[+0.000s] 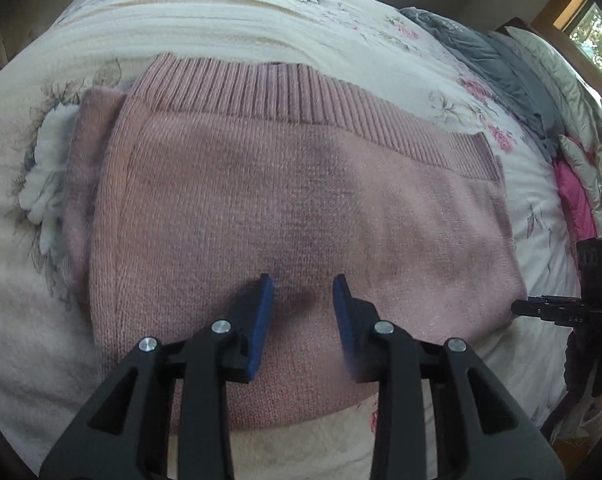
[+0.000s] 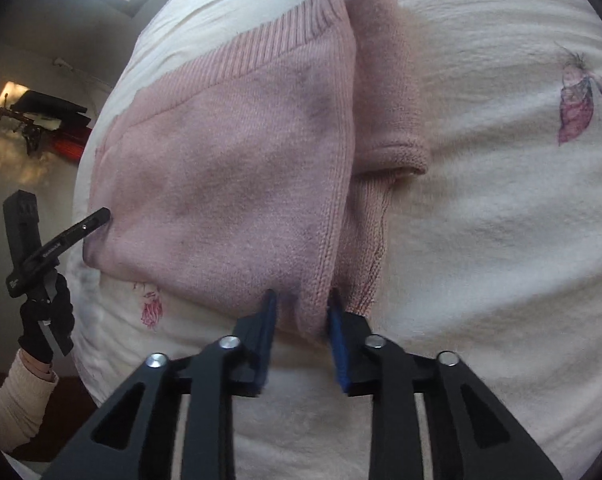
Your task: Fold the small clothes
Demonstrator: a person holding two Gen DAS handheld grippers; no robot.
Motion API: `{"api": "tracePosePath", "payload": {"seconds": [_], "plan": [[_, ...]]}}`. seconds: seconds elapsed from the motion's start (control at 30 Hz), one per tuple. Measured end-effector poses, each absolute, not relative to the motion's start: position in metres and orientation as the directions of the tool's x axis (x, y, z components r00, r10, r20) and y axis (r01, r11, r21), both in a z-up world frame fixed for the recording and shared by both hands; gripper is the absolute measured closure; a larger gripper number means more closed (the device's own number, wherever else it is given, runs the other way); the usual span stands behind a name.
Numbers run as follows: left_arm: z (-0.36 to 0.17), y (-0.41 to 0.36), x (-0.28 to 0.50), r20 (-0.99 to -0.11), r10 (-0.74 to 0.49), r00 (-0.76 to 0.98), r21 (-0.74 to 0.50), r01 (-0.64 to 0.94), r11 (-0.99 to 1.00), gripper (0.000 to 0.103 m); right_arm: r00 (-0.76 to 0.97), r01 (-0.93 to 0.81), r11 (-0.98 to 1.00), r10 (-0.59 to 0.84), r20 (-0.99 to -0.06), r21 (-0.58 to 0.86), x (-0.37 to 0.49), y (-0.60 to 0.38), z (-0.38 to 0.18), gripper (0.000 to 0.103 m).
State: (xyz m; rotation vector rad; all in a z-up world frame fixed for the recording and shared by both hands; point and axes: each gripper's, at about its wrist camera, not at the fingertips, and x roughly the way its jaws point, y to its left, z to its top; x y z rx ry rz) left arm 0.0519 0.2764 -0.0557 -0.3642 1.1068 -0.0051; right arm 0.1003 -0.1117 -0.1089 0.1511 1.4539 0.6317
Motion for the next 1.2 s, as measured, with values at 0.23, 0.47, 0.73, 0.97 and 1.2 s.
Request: {"api": "tracePosePath", "payload": {"seconds": [0.23,0.47,0.73,0.97,1.2], "plan": [[-0.061,0.275,0.052,-0.881,-0.19,0.434,-0.282,-0.158,0.946,0.072,-0.001,-0.317,0.846,0.452,-0.892,0.429,0.097,-0.127,-0.099,0.094],[-0.066,0.279,0.052,-0.879,-0.203,0.431,-0.296,-0.16,0.942,0.072,-0.017,-0.298,0.86,0.43,-0.903,0.415,0.096,-0.133,-0.115,0.094],[-0.065,0.278,0.052,-0.881,-0.198,0.43,-0.293,-0.167,0.941,0.072,-0.015,-0.275,0.867,0.428,-0.904,0.416,0.099,-0.135,-0.122,0.094],[-0.039,0.262,0.06,-0.861,-0.204,0.465,-0.296,-0.134,0.946,0.061,0.038,-0.259,0.87,0.442,-0.896,0.419,0.103,-0.138,-0.098,0.056],[-0.029,0.252,0.088,-0.846,-0.195,0.497,-0.299,-0.139,0.944,0.046,0.077,-0.159,0.845,0.527,-0.847,0.511,0.132,-0.15,-0.095,0.038]]}}
